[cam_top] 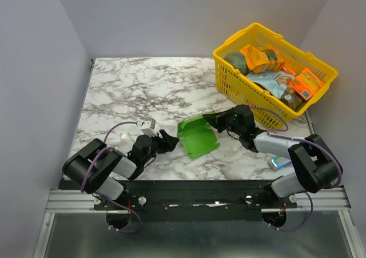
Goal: Fold the paper box
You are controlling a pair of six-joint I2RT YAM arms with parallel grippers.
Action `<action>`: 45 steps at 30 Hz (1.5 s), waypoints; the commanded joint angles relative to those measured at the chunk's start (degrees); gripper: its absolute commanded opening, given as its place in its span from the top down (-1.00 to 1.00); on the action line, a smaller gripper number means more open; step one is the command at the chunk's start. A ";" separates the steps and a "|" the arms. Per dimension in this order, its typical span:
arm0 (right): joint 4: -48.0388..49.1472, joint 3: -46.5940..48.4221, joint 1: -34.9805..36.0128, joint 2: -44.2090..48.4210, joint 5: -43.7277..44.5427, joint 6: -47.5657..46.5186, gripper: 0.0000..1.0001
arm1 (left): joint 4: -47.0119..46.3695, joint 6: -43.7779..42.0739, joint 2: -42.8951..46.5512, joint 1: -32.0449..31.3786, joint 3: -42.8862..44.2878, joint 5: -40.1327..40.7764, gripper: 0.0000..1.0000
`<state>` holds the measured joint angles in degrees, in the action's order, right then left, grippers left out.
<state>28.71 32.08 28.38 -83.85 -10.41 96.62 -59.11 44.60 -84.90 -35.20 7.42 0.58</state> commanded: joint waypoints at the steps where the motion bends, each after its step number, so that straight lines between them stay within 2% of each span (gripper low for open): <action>1: 1.35 0.45 -0.61 -0.70 -1.45 0.68 0.99 | -2.15 1.63 -0.45 0.22 -3.02 2.76 -0.41; 2: 1.35 0.53 -0.52 -0.87 -1.54 0.59 0.99 | -1.97 1.46 0.08 0.22 -3.55 3.11 -0.30; 4: 1.52 0.62 -0.52 -1.05 -1.63 0.68 0.99 | -1.19 1.19 1.83 0.22 -4.08 3.99 -0.20; 9: 1.70 0.80 -0.52 -1.31 -1.89 0.76 0.99 | 3.38 0.14 5.18 0.22 -4.52 6.71 -0.08; 12: 2.14 1.06 -0.52 -1.75 -2.24 0.68 0.99 | 4.10 -0.04 3.70 0.22 -3.03 6.63 -0.04; 22: 2.14 0.88 -0.52 -2.01 -2.33 0.68 0.99 | -11.44 1.37 -8.95 0.13 0.40 1.36 0.10; 30: 2.58 1.41 -0.52 -2.98 -2.94 0.68 0.99 | -22.18 0.67 -11.24 -0.31 -0.13 -2.33 0.10; 37: 2.49 1.50 -0.52 -3.16 -3.21 0.59 0.99 | -31.84 1.81 -17.13 -0.74 0.40 -5.06 0.12; 45: 2.58 1.67 -0.52 -3.60 -3.73 0.68 0.99 | -37.39 1.81 -17.75 -1.62 -1.36 -4.71 0.13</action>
<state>30.20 32.40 28.36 -86.28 -12.69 97.10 -78.74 46.78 -101.38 -36.18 7.46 -3.22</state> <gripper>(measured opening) 0.011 0.438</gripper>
